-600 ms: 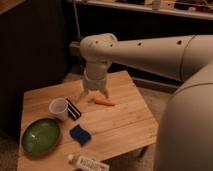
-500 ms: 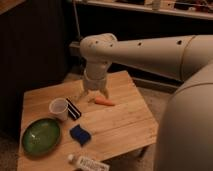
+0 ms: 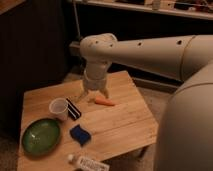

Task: Place the white sponge in the ceramic bowl

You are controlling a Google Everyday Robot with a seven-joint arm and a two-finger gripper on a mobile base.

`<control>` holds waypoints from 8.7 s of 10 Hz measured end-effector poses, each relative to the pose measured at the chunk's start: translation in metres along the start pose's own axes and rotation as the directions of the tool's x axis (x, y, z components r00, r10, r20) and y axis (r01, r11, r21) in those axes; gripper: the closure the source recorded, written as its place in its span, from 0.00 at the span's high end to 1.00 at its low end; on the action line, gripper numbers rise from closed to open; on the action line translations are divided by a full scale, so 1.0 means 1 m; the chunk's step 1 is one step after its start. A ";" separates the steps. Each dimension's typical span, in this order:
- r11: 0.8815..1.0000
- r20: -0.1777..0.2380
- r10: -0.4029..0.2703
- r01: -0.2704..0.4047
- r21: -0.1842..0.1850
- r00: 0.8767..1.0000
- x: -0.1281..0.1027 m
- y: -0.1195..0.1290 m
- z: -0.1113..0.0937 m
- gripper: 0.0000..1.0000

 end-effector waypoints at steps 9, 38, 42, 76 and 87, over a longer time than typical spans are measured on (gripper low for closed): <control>1.000 0.000 0.000 0.000 0.000 1.000 0.000 0.000 0.000 0.80; 0.949 -0.055 -0.309 0.305 -0.077 0.949 -0.014 -0.052 0.223 0.80; 0.953 -0.055 -0.300 0.297 -0.056 0.952 -0.021 -0.053 0.230 0.80; 0.943 -0.037 -0.330 0.328 -0.050 0.943 0.030 -0.064 0.156 0.00; 0.829 -0.078 -0.547 0.552 0.089 0.834 -0.035 -0.214 0.110 0.00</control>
